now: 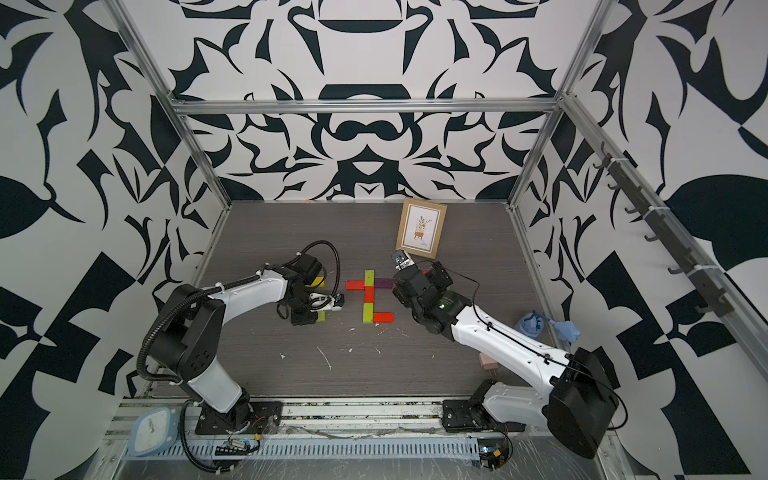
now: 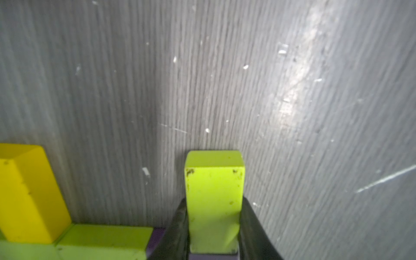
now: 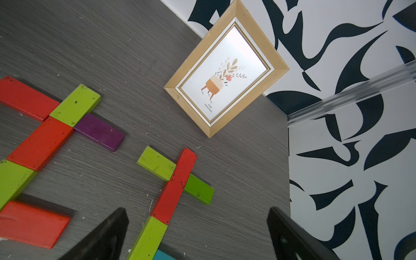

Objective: Assemble the letter t with building blocks
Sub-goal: Assemble the building block at the center of the board.

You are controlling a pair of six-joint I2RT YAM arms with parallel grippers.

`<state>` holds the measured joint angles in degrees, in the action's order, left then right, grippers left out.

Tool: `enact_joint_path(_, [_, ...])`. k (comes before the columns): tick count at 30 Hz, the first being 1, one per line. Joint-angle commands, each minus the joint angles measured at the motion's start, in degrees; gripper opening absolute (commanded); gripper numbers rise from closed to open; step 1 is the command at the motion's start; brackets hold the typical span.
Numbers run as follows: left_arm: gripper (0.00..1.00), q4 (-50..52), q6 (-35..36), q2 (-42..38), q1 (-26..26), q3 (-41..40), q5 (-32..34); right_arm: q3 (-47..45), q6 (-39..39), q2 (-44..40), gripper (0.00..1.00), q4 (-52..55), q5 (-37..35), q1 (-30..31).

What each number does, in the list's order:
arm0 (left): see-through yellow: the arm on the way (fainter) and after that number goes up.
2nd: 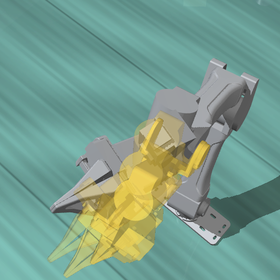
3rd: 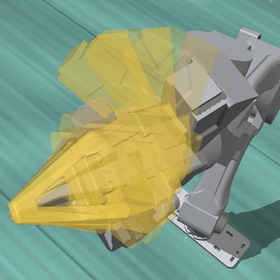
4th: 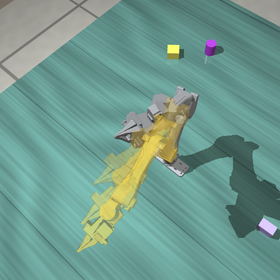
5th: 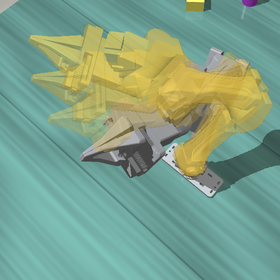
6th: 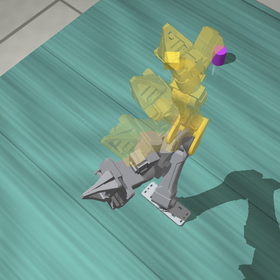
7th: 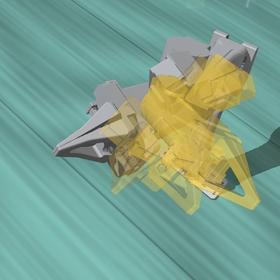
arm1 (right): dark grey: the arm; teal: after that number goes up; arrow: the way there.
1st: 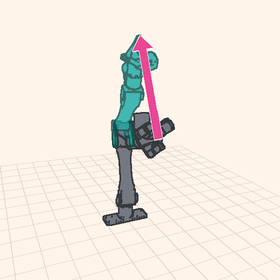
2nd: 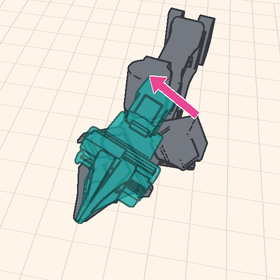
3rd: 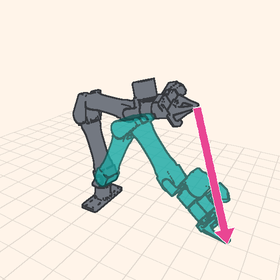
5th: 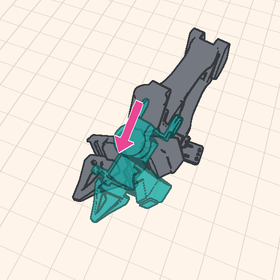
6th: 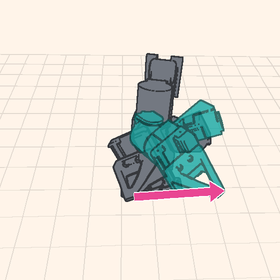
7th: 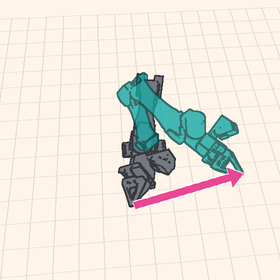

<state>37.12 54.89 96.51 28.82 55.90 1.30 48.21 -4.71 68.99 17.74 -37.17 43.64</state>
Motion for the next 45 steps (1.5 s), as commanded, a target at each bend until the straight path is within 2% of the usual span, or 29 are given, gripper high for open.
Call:
enact_joint_path(1, [0.00, 1.73, 0.46, 1.22, -0.31, -1.17, -0.04, 1.54, 0.14, 0.04, 1.00, -1.57, -0.49, -0.02])
enact_joint_path(10, [0.00, 1.56, 0.46, 1.45, -0.41, -1.24, 0.55, 1.56, 0.14, -0.01, 1.00, -1.57, -0.45, -0.02])
enact_joint_path(20, [0.08, 1.41, 0.39, 1.32, -0.39, -1.41, 0.61, 1.63, 0.09, -0.10, 1.00, -1.57, -0.28, -0.04])
enact_joint_path(31, [0.33, 0.55, 0.21, 0.35, -0.34, -2.26, -0.34, 1.68, 0.14, -0.16, 1.00, -1.49, -0.25, -0.04])
enact_joint_path(45, [0.52, 0.20, -0.29, 0.27, -0.38, -2.22, -1.08, 1.55, 0.21, -0.09, 1.00, -1.57, -0.27, -0.03])
